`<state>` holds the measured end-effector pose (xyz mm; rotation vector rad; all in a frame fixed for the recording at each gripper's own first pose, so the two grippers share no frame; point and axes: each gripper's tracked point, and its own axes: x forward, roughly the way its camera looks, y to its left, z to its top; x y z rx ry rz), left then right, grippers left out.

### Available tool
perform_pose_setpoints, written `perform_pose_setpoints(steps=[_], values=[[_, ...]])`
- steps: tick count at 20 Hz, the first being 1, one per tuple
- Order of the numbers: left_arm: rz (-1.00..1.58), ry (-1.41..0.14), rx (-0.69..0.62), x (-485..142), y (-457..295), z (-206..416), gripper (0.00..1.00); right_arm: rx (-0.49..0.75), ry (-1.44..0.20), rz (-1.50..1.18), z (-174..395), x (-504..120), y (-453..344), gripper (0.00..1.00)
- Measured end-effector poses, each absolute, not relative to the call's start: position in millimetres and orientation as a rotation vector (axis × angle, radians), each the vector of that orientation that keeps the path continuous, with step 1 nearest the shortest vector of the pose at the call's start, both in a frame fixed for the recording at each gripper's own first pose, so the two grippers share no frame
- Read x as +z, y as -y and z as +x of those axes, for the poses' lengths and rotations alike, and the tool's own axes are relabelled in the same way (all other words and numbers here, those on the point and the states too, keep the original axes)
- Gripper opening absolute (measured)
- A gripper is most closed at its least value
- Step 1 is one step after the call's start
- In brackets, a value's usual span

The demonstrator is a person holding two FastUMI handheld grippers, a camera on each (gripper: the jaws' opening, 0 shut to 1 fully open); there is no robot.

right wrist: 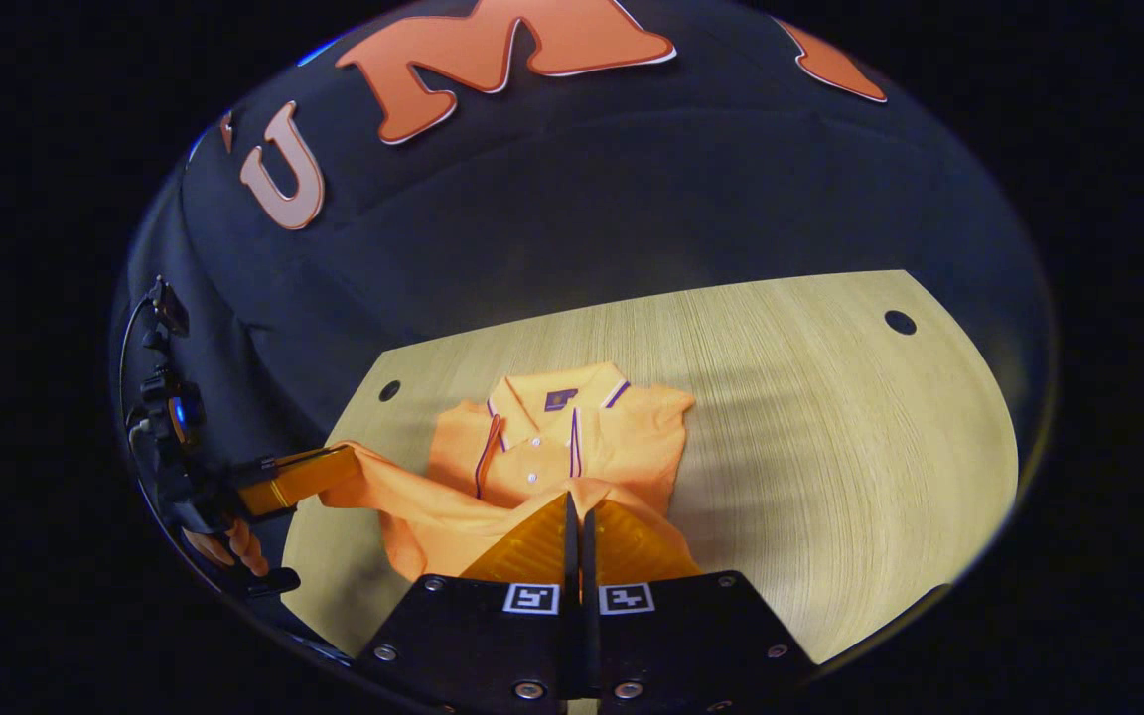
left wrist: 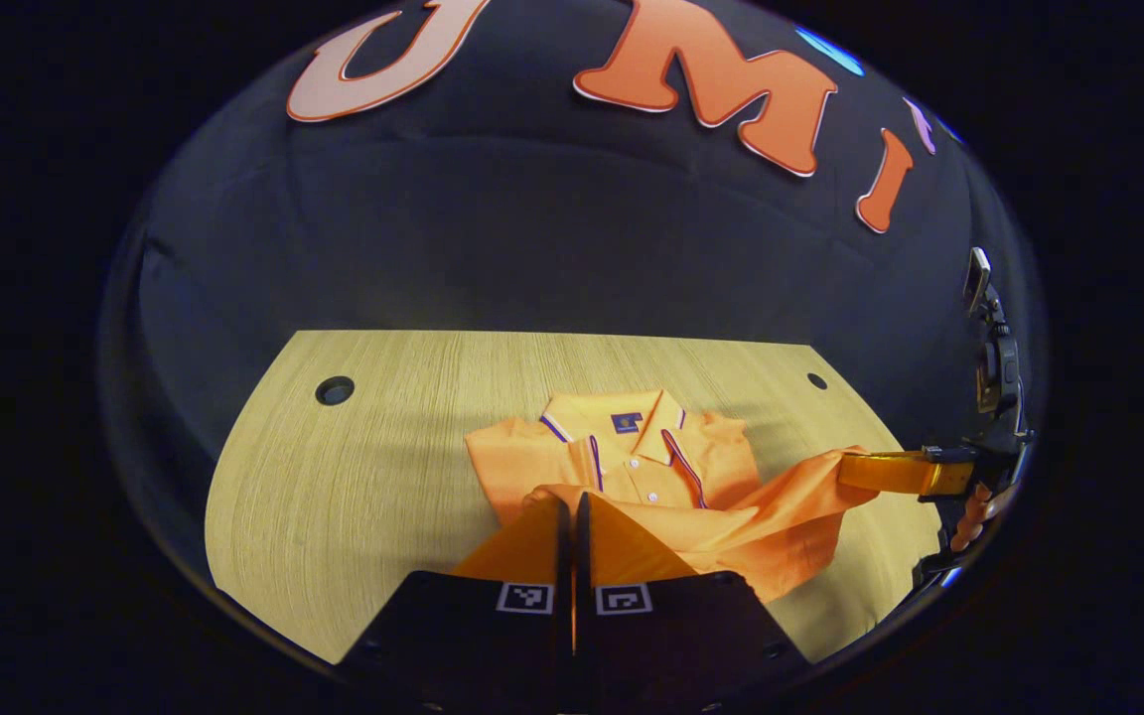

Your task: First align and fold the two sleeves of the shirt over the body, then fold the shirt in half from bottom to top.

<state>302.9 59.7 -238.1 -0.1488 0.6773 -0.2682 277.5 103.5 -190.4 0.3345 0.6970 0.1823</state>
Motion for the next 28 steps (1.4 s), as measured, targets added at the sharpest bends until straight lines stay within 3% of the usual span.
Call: perform_pose_setpoints(steps=[6,12,14,15,17,18,19,20,22,28], values=[[-0.218,-0.714,-0.251,-266.0,-69.4,378.7,0.01,0.134,-0.711,0.339,353.8,-207.1,-93.4,0.0],[-0.129,-0.757,-0.22,-297.1,-73.0,417.7,0.01,0.078,-0.747,0.287,400.4,-232.2,-85.0,0.01],[-0.127,-0.754,-0.214,-302.0,-68.4,425.4,0.06,0.076,-0.751,0.324,403.4,-231.2,-87.9,0.03],[-0.121,-0.755,-0.206,-299.1,-69.1,422.2,0.15,0.072,-0.748,0.33,404.7,-228.7,-89.0,0.08],[-0.123,-0.735,-0.193,-288.3,-70.8,420.0,0.48,0.066,-0.718,0.302,404.7,-222.4,-81.3,0.22],[-0.123,-0.719,-0.18,-279.0,-74.0,417.4,0.65,0.057,-0.697,0.28,403.2,-215.8,-77.6,0.51],[-0.129,-0.71,-0.182,-271.0,-74.3,414.3,0.83,0.059,-0.679,0.264,398.9,-207.0,-75.7,0.62],[-0.125,-0.692,-0.172,-262.0,-77.2,411.0,1.0,0.061,-0.658,0.247,394.4,-197.3,-75.9,0.87],[-0.113,-0.641,-0.149,-237.5,-81.5,400.4,0.99,0.068,-0.6,0.209,382.8,-175.3,-76.0,0.95],[-0.111,-0.479,-0.121,-158.9,-82.4,332.5,0.99,0.085,-0.414,0.11,319.5,-104.8,-87.2,0.98]])
